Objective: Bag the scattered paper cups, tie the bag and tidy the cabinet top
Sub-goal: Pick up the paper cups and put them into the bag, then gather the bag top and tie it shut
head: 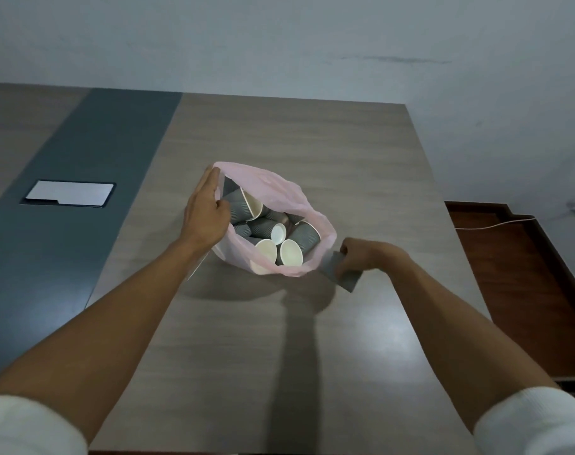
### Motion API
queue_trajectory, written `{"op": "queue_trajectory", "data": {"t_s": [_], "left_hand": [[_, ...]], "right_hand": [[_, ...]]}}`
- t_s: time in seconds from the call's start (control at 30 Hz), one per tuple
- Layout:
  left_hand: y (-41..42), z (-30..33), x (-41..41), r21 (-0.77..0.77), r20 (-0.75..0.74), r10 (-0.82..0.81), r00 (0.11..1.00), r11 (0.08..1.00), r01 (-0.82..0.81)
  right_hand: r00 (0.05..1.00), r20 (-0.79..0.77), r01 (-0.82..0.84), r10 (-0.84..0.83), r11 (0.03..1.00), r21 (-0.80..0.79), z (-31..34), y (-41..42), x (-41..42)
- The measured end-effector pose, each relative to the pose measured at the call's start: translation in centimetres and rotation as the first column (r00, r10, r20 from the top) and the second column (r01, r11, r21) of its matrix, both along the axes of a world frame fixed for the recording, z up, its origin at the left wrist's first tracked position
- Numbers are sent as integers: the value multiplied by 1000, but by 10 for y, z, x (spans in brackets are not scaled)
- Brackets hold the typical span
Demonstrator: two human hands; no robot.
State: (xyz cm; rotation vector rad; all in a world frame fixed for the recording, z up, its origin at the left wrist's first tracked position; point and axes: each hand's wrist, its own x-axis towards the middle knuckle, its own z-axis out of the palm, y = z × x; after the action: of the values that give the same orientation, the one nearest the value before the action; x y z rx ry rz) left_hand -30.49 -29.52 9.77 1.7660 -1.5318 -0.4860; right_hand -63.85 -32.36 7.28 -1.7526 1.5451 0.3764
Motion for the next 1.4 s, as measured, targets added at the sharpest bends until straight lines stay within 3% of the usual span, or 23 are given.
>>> {"op": "queue_trajectory", "data": {"t_s": [0.13, 0.23, 0.4, 0.47, 0.53, 0.6, 0.67, 0.73, 0.77, 0.9, 1.03, 1.13, 1.27, 1.4], "left_hand": [[5, 2, 0, 6, 6, 3, 1000, 1000, -3], [6, 6, 3, 12, 17, 2, 1000, 1000, -2], [5, 11, 2, 53, 34, 14, 999, 998, -16], [4, 11, 5, 52, 41, 21, 999, 998, -23], [2, 11, 11, 38, 38, 18, 999, 999, -19], [1, 10, 16, 28, 26, 23, 999, 999, -23], [1, 9, 21, 37, 20, 45, 999, 998, -46], [0, 9, 23, 44, 13, 58, 998, 997, -59], [0, 8, 24, 42, 10, 60, 998, 997, -60], [-1, 7, 26, 33, -11, 48, 999, 998, -47], [-4, 12, 24, -8, -23, 51, 998, 999, -52], [-8, 20, 24, -27, -8, 164, 986, 986, -164], [-18, 41, 34, -66, -45, 289, 956, 954, -292], [-29, 82, 48, -46, 2, 356, 935, 934, -355]], "right_hand": [[878, 441, 212, -185, 977, -11, 45, -20, 33], [774, 612, 229, -166, 973, -25, 56, -26, 67], [833, 550, 91, 55, 968, -235, 46, -27, 122], [850, 523, 128, 58, 941, -312, 35, -26, 137], [818, 571, 345, -70, 854, -389, 27, -27, 141], [760, 612, 557, -219, 704, -441, 18, -34, 135], [793, 499, 585, -349, 666, -463, 7, -44, 120], [831, 289, 555, -475, 726, -405, -10, -48, 103], [806, 239, 592, -541, 740, -319, -18, -47, 96], [486, 374, 798, -790, 576, 178, -46, -34, 78], [382, 421, 802, -823, 521, 291, -51, -22, 65], [219, 515, 794, -829, 458, 399, -29, -38, 59], [147, 629, 808, -763, 459, 369, 16, -61, 45], [249, 742, 856, -622, 500, 132, 63, -78, 29]]}}
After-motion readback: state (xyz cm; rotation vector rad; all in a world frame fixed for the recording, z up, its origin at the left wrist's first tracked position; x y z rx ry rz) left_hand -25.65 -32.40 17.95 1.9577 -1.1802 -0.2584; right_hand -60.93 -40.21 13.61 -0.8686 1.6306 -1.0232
